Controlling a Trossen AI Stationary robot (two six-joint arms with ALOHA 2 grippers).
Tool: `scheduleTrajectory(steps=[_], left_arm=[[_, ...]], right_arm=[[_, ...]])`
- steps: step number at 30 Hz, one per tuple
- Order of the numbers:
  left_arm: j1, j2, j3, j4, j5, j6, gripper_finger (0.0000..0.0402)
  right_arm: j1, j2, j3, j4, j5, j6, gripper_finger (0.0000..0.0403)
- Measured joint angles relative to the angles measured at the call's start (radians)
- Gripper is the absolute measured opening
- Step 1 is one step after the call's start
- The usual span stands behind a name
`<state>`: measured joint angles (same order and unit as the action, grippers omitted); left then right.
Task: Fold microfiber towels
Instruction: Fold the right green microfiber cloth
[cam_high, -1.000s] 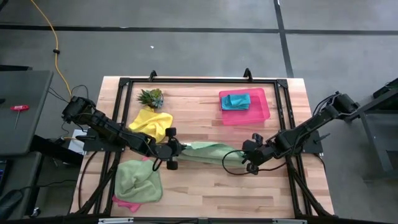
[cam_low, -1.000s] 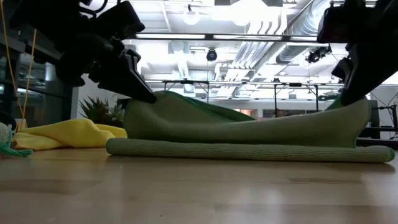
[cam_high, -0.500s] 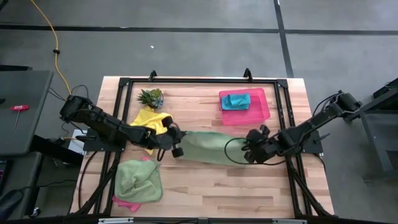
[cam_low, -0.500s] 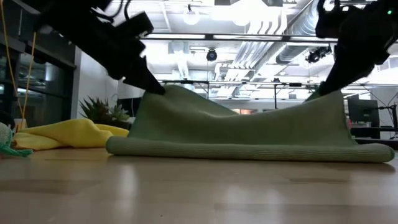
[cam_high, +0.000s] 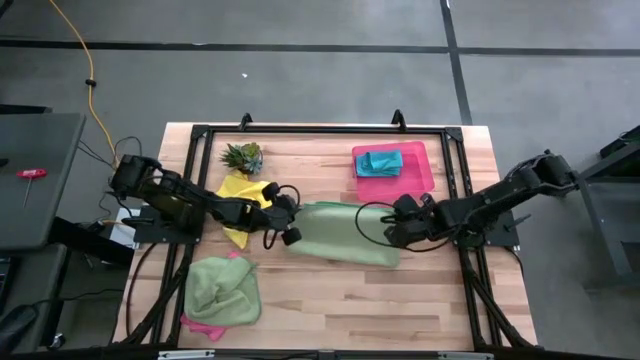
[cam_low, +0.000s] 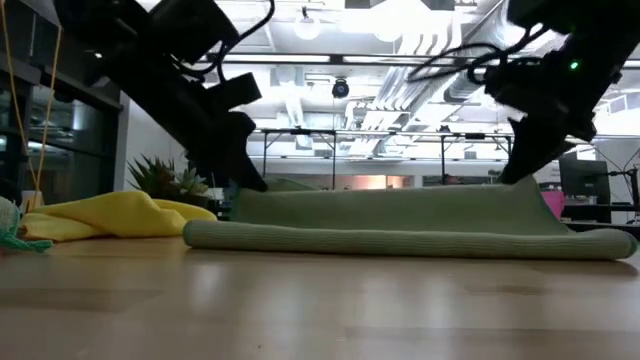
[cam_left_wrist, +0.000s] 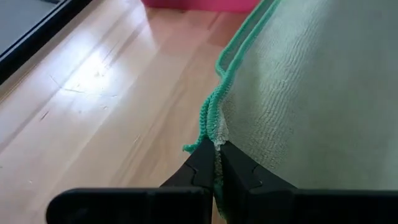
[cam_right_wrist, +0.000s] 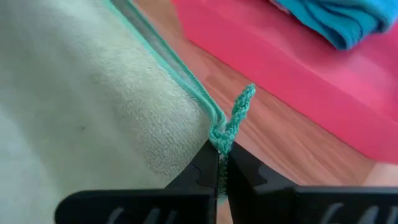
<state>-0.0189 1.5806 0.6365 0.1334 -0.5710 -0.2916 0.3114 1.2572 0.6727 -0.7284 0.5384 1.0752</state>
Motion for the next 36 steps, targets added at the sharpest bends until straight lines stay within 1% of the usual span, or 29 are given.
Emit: scheduleTrajectory(steps=[6, 10, 16, 20, 22, 24, 29, 33, 36], left_arm=[[0.000, 0.051, 0.001, 0.018, -0.063, -0.065, 0.0001], [0.000, 0.076, 0.001, 0.053, -0.121, -0.065, 0.0001], [0.002, 0.080, 0.000, 0.053, -0.141, -0.065, 0.0002], [0.006, 0.080, 0.000, 0.053, -0.138, -0.065, 0.0021], [0.010, 0.080, 0.000, 0.052, -0.134, -0.055, 0.0037], [0.017, 0.080, 0.000, 0.050, -0.133, -0.026, 0.0054], [0.057, 0.064, 0.000, 0.042, -0.133, 0.060, 0.0096], [0.100, 0.016, 0.000, -0.003, -0.114, 0.106, 0.0124], [0.131, -0.039, 0.000, -0.063, -0.080, 0.132, 0.0138]], right_arm=[[-0.040, 0.061, 0.000, 0.011, -0.032, 0.051, 0.0000], [-0.044, 0.085, 0.000, 0.026, -0.033, 0.050, 0.0000], [-0.044, 0.087, 0.000, 0.034, -0.030, 0.051, 0.0000], [-0.046, 0.087, 0.000, 0.034, -0.027, 0.048, 0.0006], [-0.052, 0.087, 0.000, 0.034, -0.033, 0.046, 0.0021], [-0.061, 0.087, 0.000, 0.029, -0.036, 0.044, 0.0046], [-0.091, 0.086, 0.000, -0.004, -0.034, 0.043, 0.0129], [-0.111, 0.070, 0.000, -0.048, -0.034, 0.043, 0.0189], [-0.117, 0.038, 0.000, -0.071, -0.036, 0.043, 0.0216]])
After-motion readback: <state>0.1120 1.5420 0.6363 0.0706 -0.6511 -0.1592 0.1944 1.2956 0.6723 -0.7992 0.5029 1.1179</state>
